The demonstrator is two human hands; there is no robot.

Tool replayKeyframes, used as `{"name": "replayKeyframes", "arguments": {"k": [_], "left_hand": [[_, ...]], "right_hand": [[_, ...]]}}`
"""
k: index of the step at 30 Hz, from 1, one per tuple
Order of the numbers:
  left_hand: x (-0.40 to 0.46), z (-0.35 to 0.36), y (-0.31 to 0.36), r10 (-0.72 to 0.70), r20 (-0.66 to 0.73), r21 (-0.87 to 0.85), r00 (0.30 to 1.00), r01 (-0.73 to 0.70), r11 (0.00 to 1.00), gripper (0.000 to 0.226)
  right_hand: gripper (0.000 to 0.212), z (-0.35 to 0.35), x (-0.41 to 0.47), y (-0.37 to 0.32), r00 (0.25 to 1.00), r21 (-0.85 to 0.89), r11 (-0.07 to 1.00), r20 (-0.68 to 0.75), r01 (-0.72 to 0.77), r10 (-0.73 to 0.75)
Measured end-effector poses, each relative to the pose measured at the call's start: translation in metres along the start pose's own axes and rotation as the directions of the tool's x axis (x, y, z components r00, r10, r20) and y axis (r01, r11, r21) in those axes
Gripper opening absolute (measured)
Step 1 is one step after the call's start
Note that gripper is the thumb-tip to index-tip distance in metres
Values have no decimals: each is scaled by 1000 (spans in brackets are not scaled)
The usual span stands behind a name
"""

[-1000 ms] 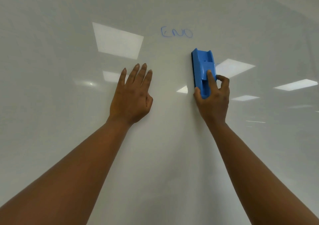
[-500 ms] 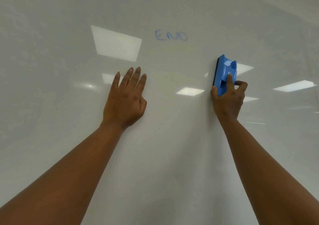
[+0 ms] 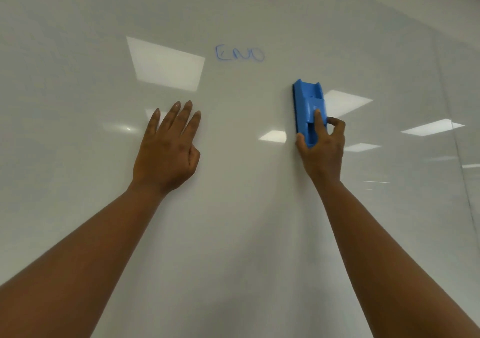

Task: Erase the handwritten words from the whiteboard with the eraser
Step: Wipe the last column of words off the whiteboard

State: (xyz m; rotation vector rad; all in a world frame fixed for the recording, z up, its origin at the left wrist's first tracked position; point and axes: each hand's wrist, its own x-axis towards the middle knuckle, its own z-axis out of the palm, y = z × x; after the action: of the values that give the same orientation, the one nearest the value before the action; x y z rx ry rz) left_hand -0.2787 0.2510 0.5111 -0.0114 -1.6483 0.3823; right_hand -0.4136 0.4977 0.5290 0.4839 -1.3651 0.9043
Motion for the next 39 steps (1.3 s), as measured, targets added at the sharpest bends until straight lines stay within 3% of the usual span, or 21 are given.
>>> {"name": "replayKeyframes", "arguments": {"k": [10, 17, 21, 28, 39], "left_hand": [[0, 1, 1, 4, -13, -7, 1000, -4, 1000, 63], [-1, 2, 2, 6, -26, -10, 1000, -6, 1000, 61], [0, 2, 1, 7, -27, -4, 1000, -7, 1000, 59], [-1, 3, 1, 0, -30, -14, 1000, -1, 1000, 60], [3, -5, -1, 11, -33, -19, 999, -11, 1000, 60]], "right_hand": [[59, -22, -32, 57, 933, -44, 935, -99, -353, 347], [56, -21, -82, 40, 835, -53, 851, -238, -522, 497], [58, -12, -103, 8, 859, -45, 879, -238, -475, 452], [65, -5, -121, -23, 974, 2, 983, -135, -183, 182], [63, 12, -63, -35, 962, 24, 974, -151, -226, 227]]}}
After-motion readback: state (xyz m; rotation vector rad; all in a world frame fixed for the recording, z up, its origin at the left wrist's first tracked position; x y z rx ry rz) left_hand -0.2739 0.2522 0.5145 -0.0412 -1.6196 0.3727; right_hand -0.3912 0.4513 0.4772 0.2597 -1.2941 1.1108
